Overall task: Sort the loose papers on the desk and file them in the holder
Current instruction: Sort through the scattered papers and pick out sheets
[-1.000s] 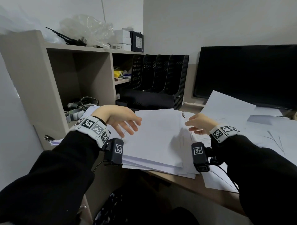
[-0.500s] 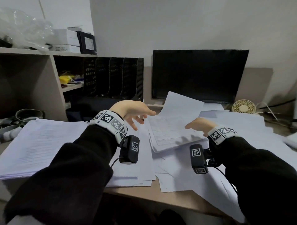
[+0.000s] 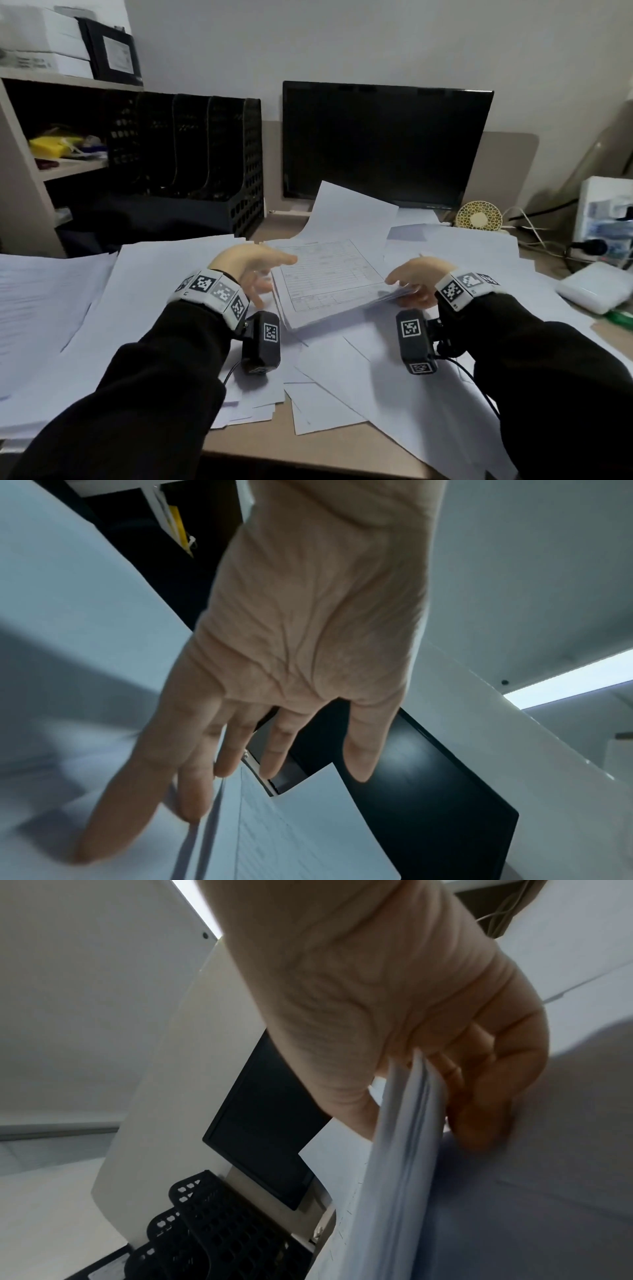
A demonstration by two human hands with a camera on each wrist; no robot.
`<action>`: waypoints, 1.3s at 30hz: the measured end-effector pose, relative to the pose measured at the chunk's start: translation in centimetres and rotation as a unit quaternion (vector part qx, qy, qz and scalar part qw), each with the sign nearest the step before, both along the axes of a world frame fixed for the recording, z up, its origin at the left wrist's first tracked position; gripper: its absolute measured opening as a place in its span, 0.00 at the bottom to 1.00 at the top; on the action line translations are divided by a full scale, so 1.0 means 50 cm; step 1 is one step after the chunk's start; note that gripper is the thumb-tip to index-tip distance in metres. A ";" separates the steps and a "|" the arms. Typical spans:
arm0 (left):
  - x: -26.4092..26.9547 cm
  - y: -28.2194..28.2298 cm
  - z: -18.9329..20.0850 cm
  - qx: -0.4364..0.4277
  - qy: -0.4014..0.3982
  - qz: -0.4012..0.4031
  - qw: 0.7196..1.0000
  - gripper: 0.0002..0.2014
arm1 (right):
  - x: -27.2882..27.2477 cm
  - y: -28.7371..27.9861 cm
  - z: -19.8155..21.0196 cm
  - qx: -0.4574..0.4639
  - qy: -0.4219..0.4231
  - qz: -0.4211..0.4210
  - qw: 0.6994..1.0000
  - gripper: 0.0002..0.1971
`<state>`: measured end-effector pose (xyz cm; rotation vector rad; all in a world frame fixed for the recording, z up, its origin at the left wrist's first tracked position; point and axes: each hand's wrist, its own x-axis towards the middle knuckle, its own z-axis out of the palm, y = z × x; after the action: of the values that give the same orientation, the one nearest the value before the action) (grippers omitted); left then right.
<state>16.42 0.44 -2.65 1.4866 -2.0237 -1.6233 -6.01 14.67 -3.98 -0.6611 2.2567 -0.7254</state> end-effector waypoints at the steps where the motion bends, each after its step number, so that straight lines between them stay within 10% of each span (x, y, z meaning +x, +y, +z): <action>1: 0.004 -0.003 -0.002 0.003 0.000 -0.005 1.000 0.36 | 0.004 0.000 0.000 0.006 -0.025 -0.015 1.000 0.09; 20: -0.037 -0.035 -0.021 0.010 0.260 0.060 0.964 0.23 | -0.019 0.030 0.078 -0.259 -0.023 -0.045 0.964 0.13; 30: -0.028 -0.074 -0.035 -0.202 0.389 0.229 0.869 0.15 | -0.014 -0.002 0.032 -0.226 -0.051 0.036 0.972 0.08; 39: 0.005 -0.114 -0.059 -0.168 0.365 0.309 0.862 0.15 | 0.007 -0.102 -0.023 -0.007 0.206 0.209 0.956 0.25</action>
<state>16.66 -5.25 -5.62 1.0022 -1.1585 -1.2024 -5.66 9.59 -5.14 -1.3494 2.3537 -0.4182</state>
